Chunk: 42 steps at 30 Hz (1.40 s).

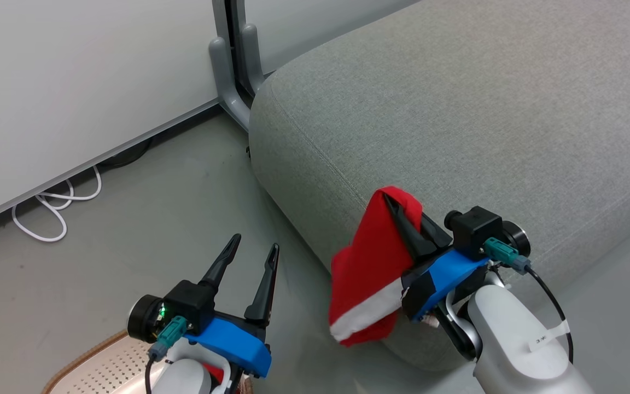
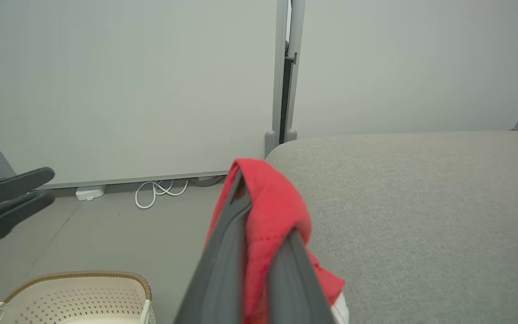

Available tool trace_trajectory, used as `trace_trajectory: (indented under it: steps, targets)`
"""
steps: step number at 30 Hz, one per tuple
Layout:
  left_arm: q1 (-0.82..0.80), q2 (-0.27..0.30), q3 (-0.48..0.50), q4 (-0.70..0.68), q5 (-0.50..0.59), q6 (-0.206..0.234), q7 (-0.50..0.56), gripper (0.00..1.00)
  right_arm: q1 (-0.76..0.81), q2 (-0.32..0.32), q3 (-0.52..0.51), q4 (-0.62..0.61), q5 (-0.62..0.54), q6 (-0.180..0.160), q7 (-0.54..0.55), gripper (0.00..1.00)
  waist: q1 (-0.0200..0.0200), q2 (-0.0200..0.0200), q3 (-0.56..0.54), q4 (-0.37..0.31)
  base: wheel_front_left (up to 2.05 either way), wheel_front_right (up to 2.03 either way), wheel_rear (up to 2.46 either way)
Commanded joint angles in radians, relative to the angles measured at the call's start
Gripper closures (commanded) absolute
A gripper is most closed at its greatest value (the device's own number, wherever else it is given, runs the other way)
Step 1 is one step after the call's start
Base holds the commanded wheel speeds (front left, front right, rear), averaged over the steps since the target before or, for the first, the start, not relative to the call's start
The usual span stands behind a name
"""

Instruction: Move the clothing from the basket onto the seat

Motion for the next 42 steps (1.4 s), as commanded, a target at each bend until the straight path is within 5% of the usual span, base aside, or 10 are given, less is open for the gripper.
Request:
trace_trajectory:
  steps: [1,16,24,42]
  targets:
    - [-0.021,0.008,-0.008,0.005,-0.006,-0.001,-0.003,0.0,0.015,0.001,-0.011,-0.011,-0.007,0.0,-0.003,1.0,0.0,-0.0001,0.003,-0.001,0.0,0.0,0.0]
    - [-0.035,0.021,-0.02,0.02,-0.025,-0.001,-0.003,0.0,0.019,0.007,-0.036,-0.017,-0.02,0.0,-0.003,1.0,0.0,-0.0001,0.01,0.0,0.0,0.0,0.0]
    - [-0.02,0.023,0.018,-0.013,0.007,-0.001,-0.003,0.0,-0.128,-0.019,-0.089,0.012,-0.031,0.0,0.034,1.0,0.0,-0.0001,0.046,-0.001,0.0,0.0,0.0]
    - [-0.113,0.092,0.002,-0.111,0.064,-0.001,-0.003,0.0,-0.553,-0.28,-0.346,0.033,0.068,0.0,0.1,1.0,0.0,-0.0001,0.275,0.075,0.0,0.0,0.0]
